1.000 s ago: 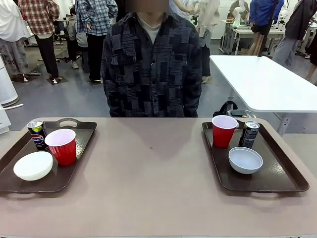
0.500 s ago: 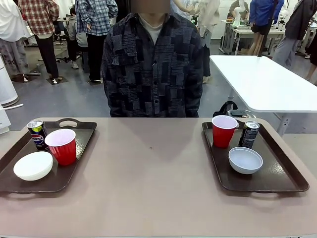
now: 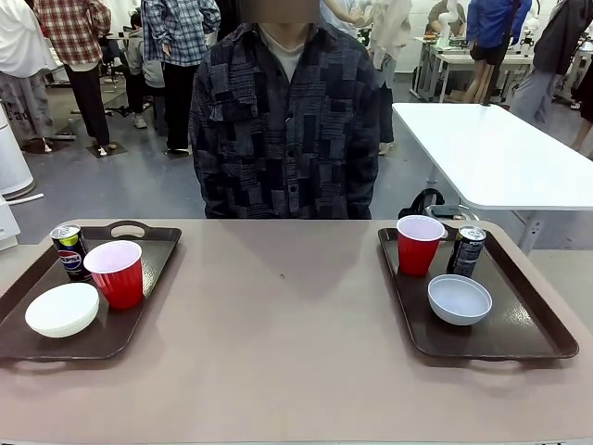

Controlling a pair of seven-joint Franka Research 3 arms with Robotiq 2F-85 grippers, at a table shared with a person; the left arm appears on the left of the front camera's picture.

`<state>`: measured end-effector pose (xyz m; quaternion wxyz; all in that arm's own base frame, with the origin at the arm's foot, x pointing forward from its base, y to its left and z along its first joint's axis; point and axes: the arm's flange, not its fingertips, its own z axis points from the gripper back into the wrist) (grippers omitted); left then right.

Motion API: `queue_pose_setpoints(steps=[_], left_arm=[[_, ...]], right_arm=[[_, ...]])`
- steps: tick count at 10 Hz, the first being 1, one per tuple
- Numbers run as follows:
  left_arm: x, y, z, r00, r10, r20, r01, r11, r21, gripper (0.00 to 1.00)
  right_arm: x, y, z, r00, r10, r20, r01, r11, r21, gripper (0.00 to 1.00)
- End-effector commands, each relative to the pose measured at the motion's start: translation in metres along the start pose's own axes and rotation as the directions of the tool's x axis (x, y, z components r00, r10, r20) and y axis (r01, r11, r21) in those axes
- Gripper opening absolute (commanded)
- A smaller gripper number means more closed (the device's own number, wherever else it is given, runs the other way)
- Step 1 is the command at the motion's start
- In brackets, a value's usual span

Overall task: Prepare tableware on both trays.
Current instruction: Pick up a Picnic Bowl from the table and place it on a Handle tray.

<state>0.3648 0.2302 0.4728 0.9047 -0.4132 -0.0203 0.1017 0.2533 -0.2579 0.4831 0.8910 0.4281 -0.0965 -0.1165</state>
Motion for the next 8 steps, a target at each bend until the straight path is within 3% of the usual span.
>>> queue_pose_setpoints(steps=[1, 8], left_arm=[[-0.0002, 0.0011, -0.0008, 1.0, 0.013, -0.006, -0.013, 1.0, 0.007, 1.0], [-0.0002, 0.0011, -0.0008, 1.0, 0.013, -0.006, -0.013, 1.0, 0.007, 1.0]], right_arm=[[-0.002, -0.0018, 0.0013, 1.0, 0.02, -0.004, -0.02, 1.0, 0.004, 1.0], [-0.002, -0.0018, 0.0013, 1.0, 0.02, -0.004, -0.02, 1.0, 0.004, 1.0]])
